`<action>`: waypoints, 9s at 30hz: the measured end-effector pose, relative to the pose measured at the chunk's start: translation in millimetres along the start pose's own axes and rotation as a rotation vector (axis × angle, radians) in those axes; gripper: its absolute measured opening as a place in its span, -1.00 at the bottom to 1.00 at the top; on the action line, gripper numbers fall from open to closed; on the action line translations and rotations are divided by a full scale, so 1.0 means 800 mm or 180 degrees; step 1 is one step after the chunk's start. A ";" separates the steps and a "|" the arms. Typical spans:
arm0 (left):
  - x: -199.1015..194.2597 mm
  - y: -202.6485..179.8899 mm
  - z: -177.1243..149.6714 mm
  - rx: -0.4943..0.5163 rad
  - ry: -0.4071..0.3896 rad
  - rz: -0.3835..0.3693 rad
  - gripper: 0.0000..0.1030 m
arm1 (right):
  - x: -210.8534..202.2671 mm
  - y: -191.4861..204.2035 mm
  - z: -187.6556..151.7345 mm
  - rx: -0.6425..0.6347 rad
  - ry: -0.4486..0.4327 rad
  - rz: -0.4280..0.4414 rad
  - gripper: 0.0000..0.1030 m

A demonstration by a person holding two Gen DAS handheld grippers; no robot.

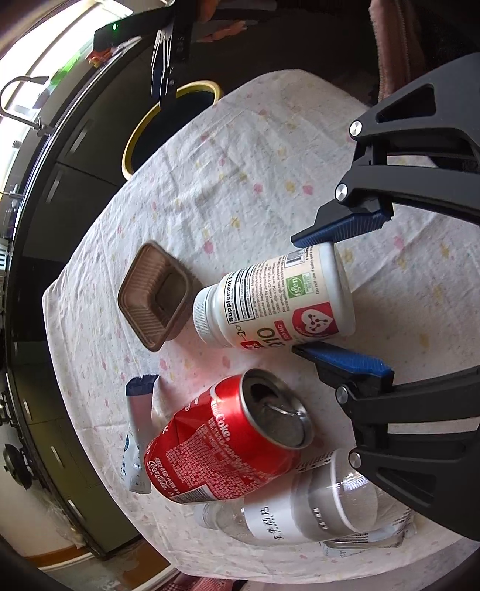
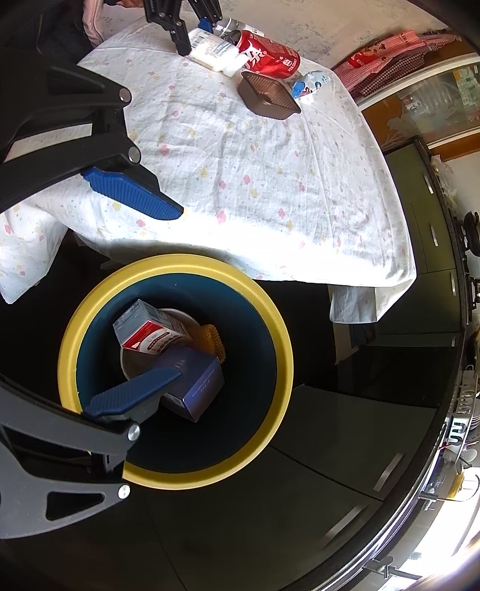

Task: Collect trash
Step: 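Grasp the white supplement bottle with the left tool, then carry the supplement bottle over the bin and open the left tool, then grasp the brown plastic tray with the right tool and lift, then carry the brown tray over the bin and open the right tool, then grasp the red Coca-Cola can with the left tool and lift, then carry the red can over the bin and open the left tool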

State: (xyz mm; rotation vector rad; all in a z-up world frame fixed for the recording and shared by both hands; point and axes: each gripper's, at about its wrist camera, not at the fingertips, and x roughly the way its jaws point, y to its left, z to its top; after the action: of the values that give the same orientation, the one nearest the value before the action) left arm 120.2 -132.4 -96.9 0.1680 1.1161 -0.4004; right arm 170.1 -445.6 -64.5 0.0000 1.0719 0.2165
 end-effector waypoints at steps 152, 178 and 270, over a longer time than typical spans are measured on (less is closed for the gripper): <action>-0.093 0.038 0.000 -0.0148 -0.1048 0.0098 0.81 | -0.002 0.152 0.055 -0.0491 -0.0328 0.0280 -0.92; -0.084 0.008 0.016 0.0019 -0.0944 0.0111 0.81 | 0.010 -0.088 -0.030 0.0849 -0.0181 -0.0506 -0.68; 0.003 -0.029 0.113 0.0265 0.0430 0.0074 0.48 | 0.021 -0.014 -0.010 0.0470 -0.0328 0.0040 -0.29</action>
State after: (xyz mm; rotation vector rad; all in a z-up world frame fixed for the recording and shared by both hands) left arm 187.6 -183.6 -58.0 0.2844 1.2297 -0.4200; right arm 172.5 -454.2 -83.8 0.1489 0.9834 0.1467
